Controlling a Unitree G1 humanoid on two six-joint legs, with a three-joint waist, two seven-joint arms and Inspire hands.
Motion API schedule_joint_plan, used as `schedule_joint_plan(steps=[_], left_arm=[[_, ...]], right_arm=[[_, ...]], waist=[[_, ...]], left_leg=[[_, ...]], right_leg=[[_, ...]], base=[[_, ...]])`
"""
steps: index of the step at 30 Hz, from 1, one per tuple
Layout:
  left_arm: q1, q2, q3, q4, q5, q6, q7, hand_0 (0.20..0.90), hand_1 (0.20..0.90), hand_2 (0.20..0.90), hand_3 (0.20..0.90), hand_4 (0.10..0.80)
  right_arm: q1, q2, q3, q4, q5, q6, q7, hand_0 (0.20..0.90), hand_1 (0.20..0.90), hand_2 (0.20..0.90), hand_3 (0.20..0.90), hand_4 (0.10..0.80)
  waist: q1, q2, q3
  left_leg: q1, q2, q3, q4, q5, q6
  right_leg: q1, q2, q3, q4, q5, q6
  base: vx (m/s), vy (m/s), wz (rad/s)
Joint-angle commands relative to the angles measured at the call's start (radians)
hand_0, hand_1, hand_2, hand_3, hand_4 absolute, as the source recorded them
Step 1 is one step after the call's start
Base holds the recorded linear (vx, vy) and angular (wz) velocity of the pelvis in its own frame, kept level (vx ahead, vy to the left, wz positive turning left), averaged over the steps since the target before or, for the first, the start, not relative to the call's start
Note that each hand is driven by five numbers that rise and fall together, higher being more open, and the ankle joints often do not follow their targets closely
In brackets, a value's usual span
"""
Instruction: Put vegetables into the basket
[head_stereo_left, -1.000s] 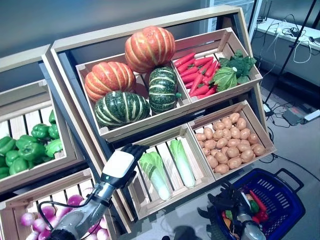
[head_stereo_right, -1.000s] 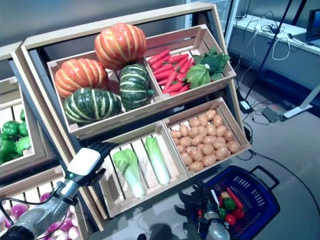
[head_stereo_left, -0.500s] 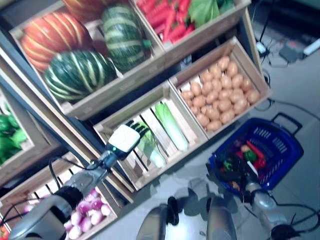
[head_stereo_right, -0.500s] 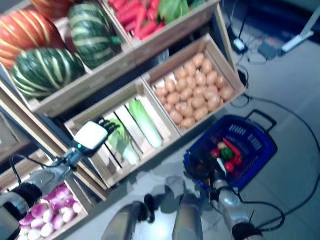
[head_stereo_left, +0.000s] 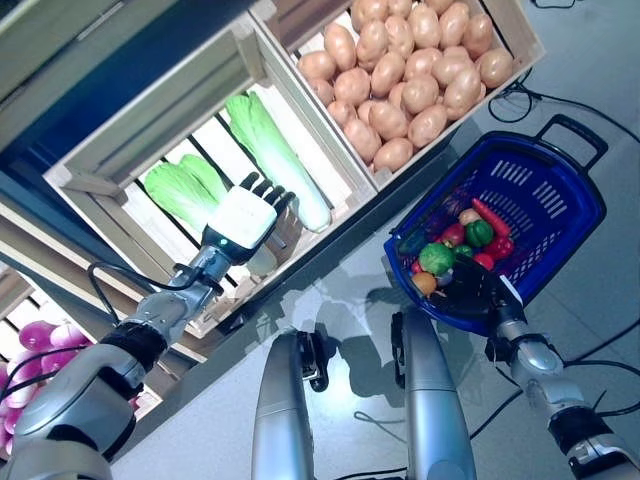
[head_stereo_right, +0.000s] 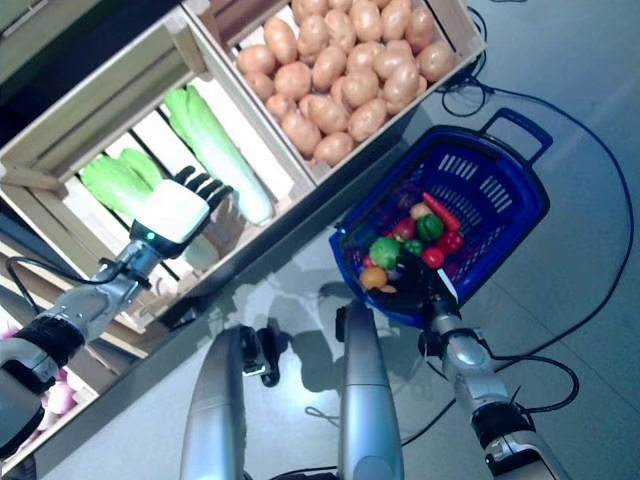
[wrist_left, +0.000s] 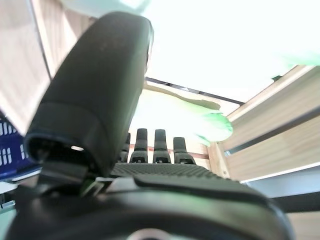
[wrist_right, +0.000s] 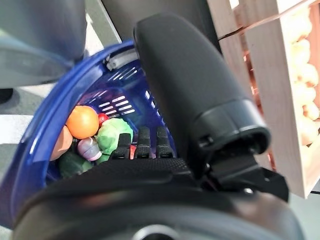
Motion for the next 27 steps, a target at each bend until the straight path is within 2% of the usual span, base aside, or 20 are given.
schedule_joint_plan(steps=[1, 5, 7, 11, 19, 27], left_arm=[[-0.096, 0.09, 0.026, 0.035, 0.032, 0.072, -0.031, 0.9, 0.9, 0.9, 0.9, 0.8], [-0.102, 0.102, 0.016, 0.059, 0.027, 0.088, -0.126, 0.9, 0.9, 0.9, 0.9, 0.8], [-0.104, 0.112, 0.007, 0.071, 0.012, 0.124, -0.205, 0.9, 0.9, 0.9, 0.9, 0.8], [-0.079, 0.115, 0.018, 0.137, 0.005, 0.168, -0.279, 0.9, 0.9, 0.9, 0.9, 0.8], [0.037, 0.108, 0.062, 0.214, -0.016, 0.181, -0.318, 0.9, 0.9, 0.9, 0.9, 0.8], [0.146, 0.081, 0.113, 0.248, -0.035, 0.164, -0.271, 0.9, 0.9, 0.9, 0.9, 0.8]], right_arm=[[-0.054, -0.039, -0.028, -0.104, 0.079, -0.052, 0.043, 0.9, 0.9, 0.9, 0.9, 0.8], [-0.075, -0.044, -0.045, -0.119, 0.112, -0.04, 0.026, 0.9, 0.9, 0.9, 0.9, 0.8], [-0.076, -0.045, -0.056, -0.128, 0.112, -0.045, 0.011, 0.9, 0.9, 0.9, 0.9, 0.8], [-0.074, -0.04, -0.07, -0.131, 0.123, -0.051, -0.014, 0.9, 0.9, 0.9, 0.9, 0.8], [-0.027, -0.042, -0.088, -0.121, 0.122, -0.065, -0.007, 0.9, 0.9, 0.9, 0.9, 0.8], [-0.002, -0.021, -0.08, -0.093, 0.098, -0.073, 0.013, 0.9, 0.9, 0.9, 0.9, 0.8]], waist=[[-0.005, 0.002, -0.069], [-0.002, -0.006, -0.062], [-0.001, -0.011, -0.056], [0.007, -0.023, -0.05], [0.018, -0.021, -0.057], [0.034, -0.012, -0.071]], left_leg=[[0.02, -0.03, 0.105, 0.035, -0.121, 0.131], [-0.064, -0.025, 0.085, 0.109, -0.133, 0.133], [-0.107, -0.023, 0.074, 0.145, -0.14, 0.136], [-0.163, -0.019, 0.057, 0.182, -0.148, 0.141], [-0.188, -0.015, 0.052, 0.195, -0.146, 0.136], [-0.144, -0.019, 0.057, 0.147, -0.128, 0.124]], right_leg=[[0.023, 0.051, 0.028, -0.074, 0.048, -0.078], [-0.05, 0.054, 0.022, -0.008, 0.039, -0.079], [-0.088, 0.057, 0.019, 0.023, 0.037, -0.076], [-0.136, 0.064, 0.01, 0.049, 0.039, -0.071], [-0.155, 0.056, 0.002, 0.058, 0.045, -0.063], [-0.113, 0.044, -0.002, 0.009, 0.058, -0.057]], base=[[0.0, 0.0, 0.0], [0.0, 0.0, 0.0], [-0.033, -0.007, 0.04], [-0.019, -0.012, 0.0], [0.02, 0.0, -0.06], [0.036, 0.008, 0.01]])
